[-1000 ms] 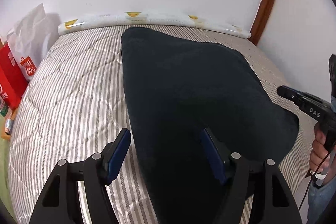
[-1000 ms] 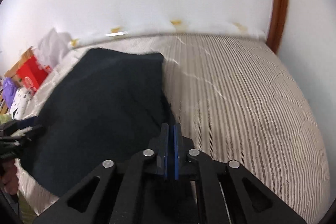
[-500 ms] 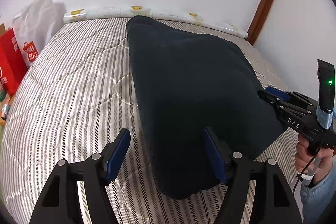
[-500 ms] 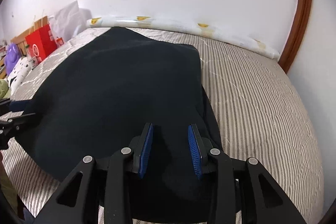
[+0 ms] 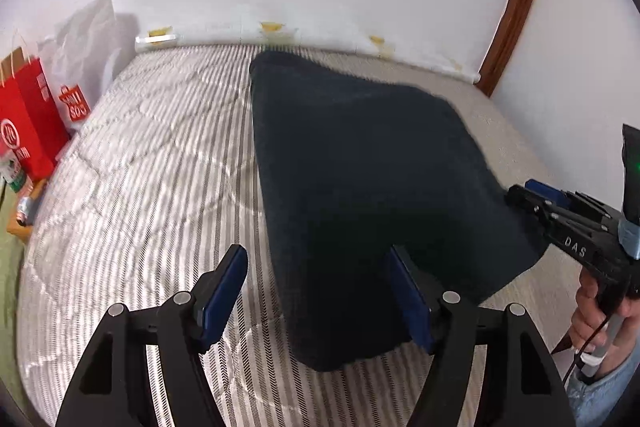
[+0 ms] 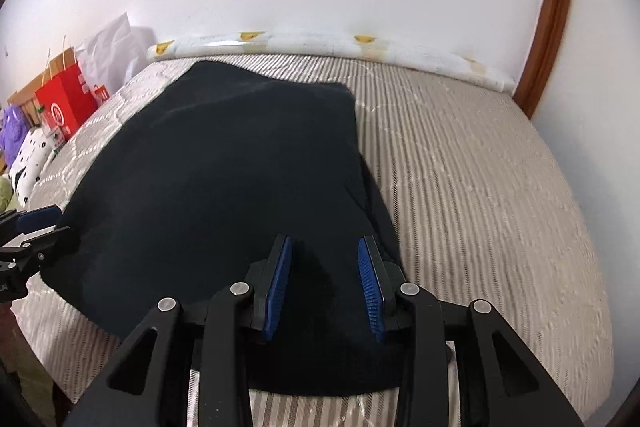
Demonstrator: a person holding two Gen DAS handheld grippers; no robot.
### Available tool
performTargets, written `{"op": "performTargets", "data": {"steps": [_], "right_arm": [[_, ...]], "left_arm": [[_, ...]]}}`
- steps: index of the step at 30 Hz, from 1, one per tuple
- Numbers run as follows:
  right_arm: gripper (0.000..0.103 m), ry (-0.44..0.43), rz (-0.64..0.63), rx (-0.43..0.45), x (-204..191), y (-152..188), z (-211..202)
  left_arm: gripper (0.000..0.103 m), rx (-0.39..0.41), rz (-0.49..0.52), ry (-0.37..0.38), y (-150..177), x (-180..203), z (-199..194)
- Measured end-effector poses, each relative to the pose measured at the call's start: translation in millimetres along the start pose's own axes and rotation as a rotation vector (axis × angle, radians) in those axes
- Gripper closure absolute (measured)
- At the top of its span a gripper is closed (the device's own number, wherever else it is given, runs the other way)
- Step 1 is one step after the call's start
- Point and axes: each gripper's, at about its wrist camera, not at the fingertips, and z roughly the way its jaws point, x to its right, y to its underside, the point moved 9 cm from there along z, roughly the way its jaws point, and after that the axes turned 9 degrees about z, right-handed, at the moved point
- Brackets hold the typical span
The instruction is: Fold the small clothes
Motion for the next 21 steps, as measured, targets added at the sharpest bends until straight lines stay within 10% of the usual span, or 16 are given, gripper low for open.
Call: {"op": "performTargets", "data": {"steps": [13,21], "right_arm": [[0.044,0.056,0.072,0.119,7,-15,-118],[0.005,0.059,0.116,0.188,17,7,-193]], "left_arm": [[0.009,0.109,-0.014,-0.097,-12,24,-103],[0.003,0.181,0.033,-0.139,2,46,-171]]}}
